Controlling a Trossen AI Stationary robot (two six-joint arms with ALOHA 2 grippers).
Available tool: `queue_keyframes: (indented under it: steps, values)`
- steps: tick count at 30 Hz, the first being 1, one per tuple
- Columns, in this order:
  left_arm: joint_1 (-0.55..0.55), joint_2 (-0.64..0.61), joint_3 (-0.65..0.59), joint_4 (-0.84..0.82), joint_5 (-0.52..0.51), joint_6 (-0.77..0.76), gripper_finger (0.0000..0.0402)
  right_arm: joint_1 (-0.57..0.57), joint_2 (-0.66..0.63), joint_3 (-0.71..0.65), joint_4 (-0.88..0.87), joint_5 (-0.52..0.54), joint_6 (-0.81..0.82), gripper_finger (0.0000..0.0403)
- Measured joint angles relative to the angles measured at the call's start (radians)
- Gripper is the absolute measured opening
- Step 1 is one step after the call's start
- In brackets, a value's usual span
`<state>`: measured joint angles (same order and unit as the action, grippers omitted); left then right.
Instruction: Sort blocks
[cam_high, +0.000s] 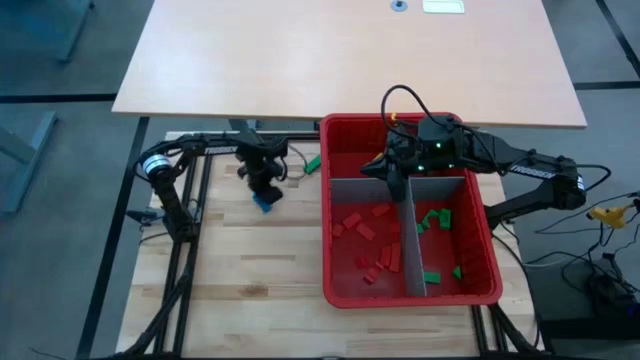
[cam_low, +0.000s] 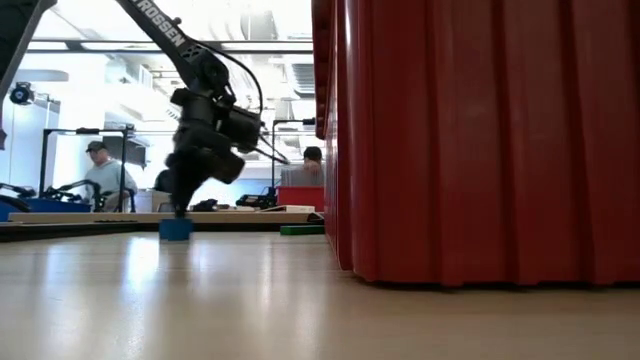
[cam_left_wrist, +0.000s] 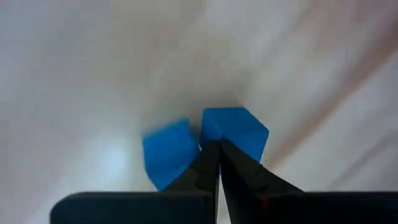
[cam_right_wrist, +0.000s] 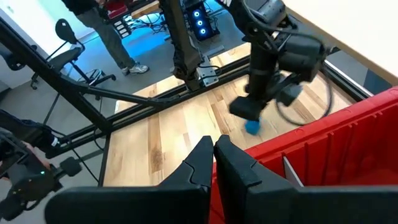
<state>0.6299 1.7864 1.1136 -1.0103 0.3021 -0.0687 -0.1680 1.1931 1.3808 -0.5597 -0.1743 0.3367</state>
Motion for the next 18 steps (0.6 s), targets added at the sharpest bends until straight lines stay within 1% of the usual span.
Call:
queue_keyframes:
  steps: [2, 5, 8, 12, 14, 18]
  values:
    - [-0.026, -0.013, -0.022, -0.061, 0.015, 0.021, 0.0000, 0.000, 0.000, 0.000, 0.000, 0.001, -0.001, 0.0000]
    - [-0.066, -0.053, -0.085, -0.102, 0.090, 0.041, 0.0000, 0.000, 0.000, 0.000, 0.000, 0.002, -0.010, 0.0000]
    - [-0.105, -0.127, -0.153, -0.080, 0.113, 0.019, 0.0000, 0.000, 0.000, 0.000, 0.000, 0.003, -0.015, 0.0000]
    - [-0.119, -0.252, -0.215, 0.003, 0.107, -0.071, 0.0000, 0.000, 0.000, 0.000, 0.000, 0.012, -0.021, 0.0000]
    - [-0.119, -0.317, -0.223, 0.037, 0.043, -0.107, 0.0000, 0.000, 0.000, 0.000, 0.001, 0.018, -0.024, 0.0000]
    - [-0.108, -0.426, -0.218, 0.102, -0.188, -0.150, 0.0000, 0.000, 0.000, 0.000, 0.007, 0.019, -0.033, 0.0000]
